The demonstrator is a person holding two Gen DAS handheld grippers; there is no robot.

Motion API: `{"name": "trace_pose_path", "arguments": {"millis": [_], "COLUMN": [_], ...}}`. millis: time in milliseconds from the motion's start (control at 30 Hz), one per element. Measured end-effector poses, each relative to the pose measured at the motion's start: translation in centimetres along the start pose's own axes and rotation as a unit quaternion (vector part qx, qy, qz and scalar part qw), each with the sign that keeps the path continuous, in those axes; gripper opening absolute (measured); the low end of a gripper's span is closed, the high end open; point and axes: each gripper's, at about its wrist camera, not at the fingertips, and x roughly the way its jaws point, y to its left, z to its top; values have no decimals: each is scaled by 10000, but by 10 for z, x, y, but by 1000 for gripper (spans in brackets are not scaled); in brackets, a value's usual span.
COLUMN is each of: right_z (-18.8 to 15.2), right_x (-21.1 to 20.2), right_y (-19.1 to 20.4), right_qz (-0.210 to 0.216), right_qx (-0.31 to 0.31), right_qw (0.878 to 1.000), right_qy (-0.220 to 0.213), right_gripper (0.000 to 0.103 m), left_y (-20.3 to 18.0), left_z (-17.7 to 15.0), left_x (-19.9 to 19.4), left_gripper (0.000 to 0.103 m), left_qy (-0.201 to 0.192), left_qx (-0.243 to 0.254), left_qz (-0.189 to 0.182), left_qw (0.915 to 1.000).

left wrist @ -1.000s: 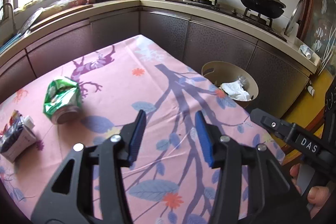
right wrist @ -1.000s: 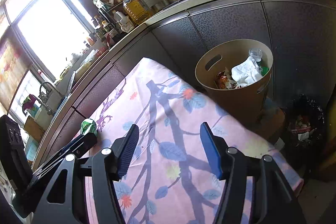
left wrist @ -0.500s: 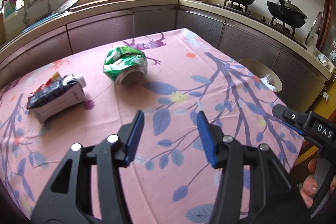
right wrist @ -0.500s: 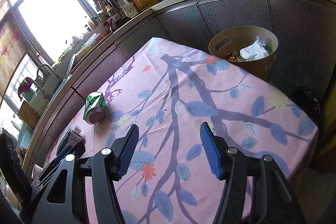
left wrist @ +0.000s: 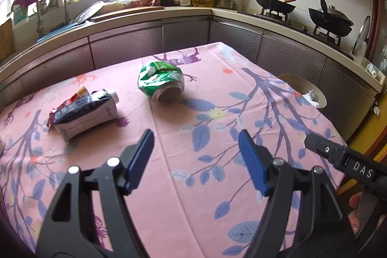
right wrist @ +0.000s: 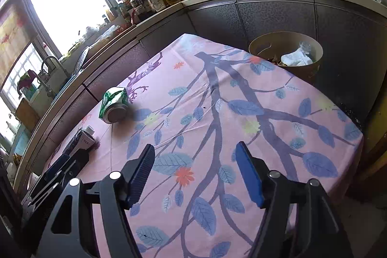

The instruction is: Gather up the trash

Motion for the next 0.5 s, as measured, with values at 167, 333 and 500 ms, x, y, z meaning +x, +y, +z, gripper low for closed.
{"name": "trace_pose_path", "arguments": {"millis": [167,333,500], "right_z": [3,0,1], "right_x": [-3,-7,0], "right_y": [7,8,4], "right_qz": [-11,-65,-102], "right_qx": [-87,-88,-49], "right_qw": [9998,9991,9993], "right_qy": [-176,-414,-366], "right_gripper": [69,80,81], "left_y": [0,6,7], "left_z": [1,2,0], "left_x": [-1,2,6], "left_gripper": [78,91,97], "left_qy": [22,95,146], "left_qx": [78,-13,-59], "left_qz": [56,38,53], "left_qw": [10000,9999,9999]}}
